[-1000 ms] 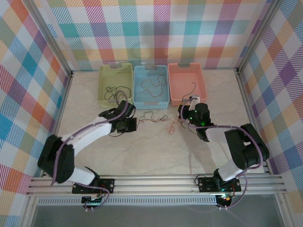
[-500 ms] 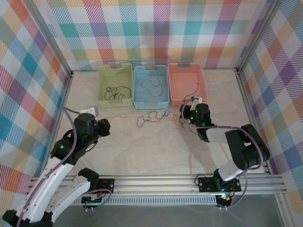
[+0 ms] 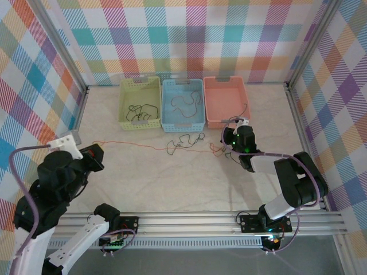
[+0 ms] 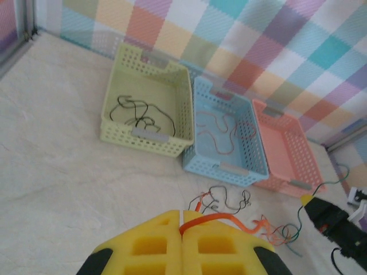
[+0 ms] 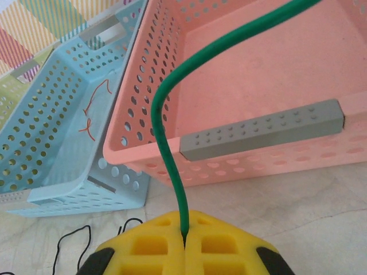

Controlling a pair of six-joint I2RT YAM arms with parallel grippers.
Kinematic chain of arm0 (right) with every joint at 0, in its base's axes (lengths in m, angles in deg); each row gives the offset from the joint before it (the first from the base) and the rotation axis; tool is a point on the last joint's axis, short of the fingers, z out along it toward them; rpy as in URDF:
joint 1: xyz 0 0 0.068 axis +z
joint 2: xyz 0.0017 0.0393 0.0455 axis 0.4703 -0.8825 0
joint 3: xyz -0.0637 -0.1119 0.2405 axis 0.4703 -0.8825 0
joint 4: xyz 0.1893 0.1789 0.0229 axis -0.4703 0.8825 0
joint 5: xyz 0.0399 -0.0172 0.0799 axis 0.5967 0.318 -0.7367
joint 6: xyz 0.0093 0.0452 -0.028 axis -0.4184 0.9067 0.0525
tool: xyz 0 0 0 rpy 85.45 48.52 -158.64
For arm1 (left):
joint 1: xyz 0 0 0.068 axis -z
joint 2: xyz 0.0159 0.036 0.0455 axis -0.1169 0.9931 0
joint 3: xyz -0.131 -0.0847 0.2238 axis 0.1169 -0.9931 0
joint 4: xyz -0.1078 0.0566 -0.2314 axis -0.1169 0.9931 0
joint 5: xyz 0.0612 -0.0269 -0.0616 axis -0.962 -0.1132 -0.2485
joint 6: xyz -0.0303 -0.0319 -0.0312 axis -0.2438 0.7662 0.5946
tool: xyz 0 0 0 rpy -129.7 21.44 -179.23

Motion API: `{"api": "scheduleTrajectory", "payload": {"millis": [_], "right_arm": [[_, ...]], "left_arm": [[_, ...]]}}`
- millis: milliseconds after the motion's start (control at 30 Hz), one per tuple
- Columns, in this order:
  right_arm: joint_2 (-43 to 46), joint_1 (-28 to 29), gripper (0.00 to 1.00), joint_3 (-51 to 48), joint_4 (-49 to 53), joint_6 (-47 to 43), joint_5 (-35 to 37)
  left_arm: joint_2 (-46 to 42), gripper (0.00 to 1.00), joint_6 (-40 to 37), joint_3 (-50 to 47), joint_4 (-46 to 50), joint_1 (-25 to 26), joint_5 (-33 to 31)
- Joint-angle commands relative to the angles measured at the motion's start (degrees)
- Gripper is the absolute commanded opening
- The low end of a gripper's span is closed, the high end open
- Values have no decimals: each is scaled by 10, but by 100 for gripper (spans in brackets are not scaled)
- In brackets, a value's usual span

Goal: Untangle the cables

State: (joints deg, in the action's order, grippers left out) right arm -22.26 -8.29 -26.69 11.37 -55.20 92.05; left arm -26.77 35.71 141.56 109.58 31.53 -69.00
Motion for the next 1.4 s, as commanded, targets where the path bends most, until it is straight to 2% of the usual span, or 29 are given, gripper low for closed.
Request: {"api": "scheduleTrajectory", "payload": {"millis": [0,133,333,467,767,967,1233,1367], "right_arm": [[11,-5,0,-1,7,11,16],[12,-6,0,0,11,11,21],[13,-6,0,0,18,13,31],[15,-5,0,1,26,14,44],[24,-6,0,-2,45,20,78],[31,-6,0,-4,61,26,105],[27,-6,0,-3,55,23,89],[24,-5,0,-1,54,23,82]], "left_arm": [[-6,0,-30,43,51,-8,-32],[-2,0,-44,83,66,-8,-43],[13,0,-87,181,93,-7,-93],[30,0,-98,223,107,-1,-85],[42,0,-109,227,91,15,-101],[68,0,-137,226,63,29,-143],[168,0,-136,249,67,34,-61],[242,0,-134,313,66,34,-29]]}}
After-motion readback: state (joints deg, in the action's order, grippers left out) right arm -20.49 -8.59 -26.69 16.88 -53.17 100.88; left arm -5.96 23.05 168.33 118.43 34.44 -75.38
